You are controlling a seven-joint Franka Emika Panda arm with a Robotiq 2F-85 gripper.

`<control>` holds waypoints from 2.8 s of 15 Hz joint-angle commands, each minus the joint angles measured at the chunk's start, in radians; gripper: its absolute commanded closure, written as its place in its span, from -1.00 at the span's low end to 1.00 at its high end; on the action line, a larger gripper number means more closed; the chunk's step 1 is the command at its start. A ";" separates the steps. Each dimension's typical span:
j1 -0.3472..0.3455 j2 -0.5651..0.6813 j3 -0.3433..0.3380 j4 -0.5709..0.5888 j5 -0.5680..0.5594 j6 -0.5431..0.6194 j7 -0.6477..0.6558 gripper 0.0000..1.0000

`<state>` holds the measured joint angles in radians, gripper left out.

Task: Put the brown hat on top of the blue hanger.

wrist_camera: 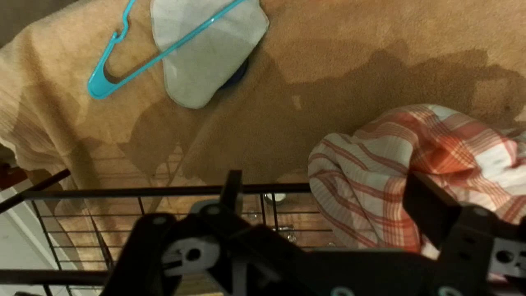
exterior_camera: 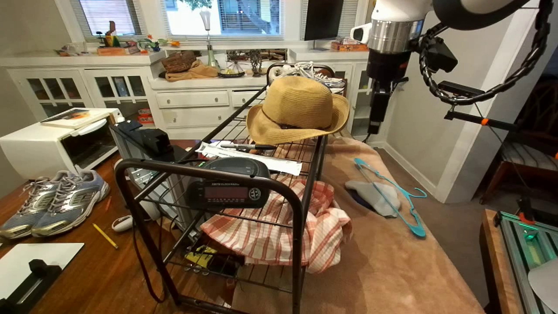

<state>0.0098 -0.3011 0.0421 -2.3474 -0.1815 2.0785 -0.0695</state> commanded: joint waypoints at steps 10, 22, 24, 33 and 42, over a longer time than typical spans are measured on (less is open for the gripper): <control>0.028 0.081 0.152 0.103 -0.165 0.353 0.205 -1.00; 0.028 0.248 0.140 0.253 -0.589 0.321 0.430 -0.99; 0.034 0.266 0.130 0.271 -0.611 0.309 0.447 -0.48; 0.052 0.305 0.102 0.319 -0.646 0.269 0.460 0.89; 0.069 0.241 0.100 0.337 -0.651 0.139 0.565 0.96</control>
<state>0.0545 -0.0121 0.1493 -2.0166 -0.8151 2.3015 0.4262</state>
